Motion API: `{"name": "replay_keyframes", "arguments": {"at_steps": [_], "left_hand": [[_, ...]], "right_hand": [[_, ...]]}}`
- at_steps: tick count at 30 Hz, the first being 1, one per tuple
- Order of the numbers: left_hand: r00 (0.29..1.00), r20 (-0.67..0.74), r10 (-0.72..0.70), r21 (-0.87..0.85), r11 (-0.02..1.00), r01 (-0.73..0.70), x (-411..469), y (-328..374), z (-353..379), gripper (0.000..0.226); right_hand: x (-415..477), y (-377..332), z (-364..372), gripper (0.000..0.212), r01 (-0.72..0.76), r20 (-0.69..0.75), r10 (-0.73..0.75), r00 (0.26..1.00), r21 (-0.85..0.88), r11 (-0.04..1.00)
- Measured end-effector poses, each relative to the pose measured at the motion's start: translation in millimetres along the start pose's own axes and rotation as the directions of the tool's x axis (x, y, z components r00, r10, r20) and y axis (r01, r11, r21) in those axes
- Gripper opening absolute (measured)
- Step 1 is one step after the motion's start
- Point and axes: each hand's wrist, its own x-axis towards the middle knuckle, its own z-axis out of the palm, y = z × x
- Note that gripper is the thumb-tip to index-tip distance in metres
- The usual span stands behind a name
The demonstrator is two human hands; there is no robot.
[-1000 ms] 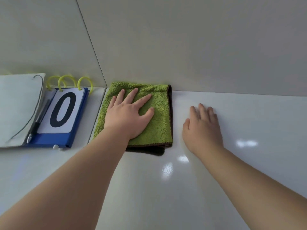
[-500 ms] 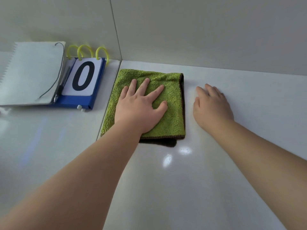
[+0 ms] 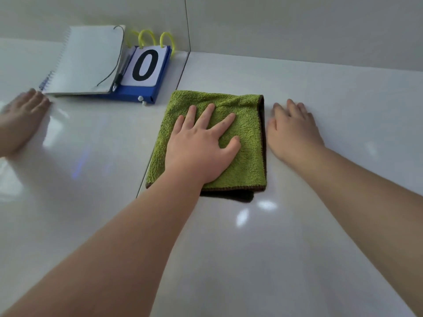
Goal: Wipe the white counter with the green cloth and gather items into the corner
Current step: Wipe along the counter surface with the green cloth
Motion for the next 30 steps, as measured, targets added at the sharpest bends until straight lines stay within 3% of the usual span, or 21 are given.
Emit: {"name": "replay_keyframes", "arguments": {"at_steps": [6,19,30], "left_hand": [[1.000,-0.006,-0.012,0.011,1.000,0.013,-57.6,5.0,-5.1,0.063],[0.998,0.001,-0.061,0.017,0.998,0.061,-190.7,8.7,-16.0,0.060],[0.996,0.004,-0.087,0.018,0.996,0.087,-152.9,8.1,-16.5,0.058]], "right_hand": [[-56.6,-3.0,4.5,0.048,0.075,0.010,-0.075,0.997,0.042,0.996],[-98.1,-5.8,4.9,0.050,0.073,0.043,-0.075,0.996,0.047,0.996],[-100.3,-5.7,7.2,0.045,0.057,-0.074,-0.052,0.996,0.058,0.997]]}}
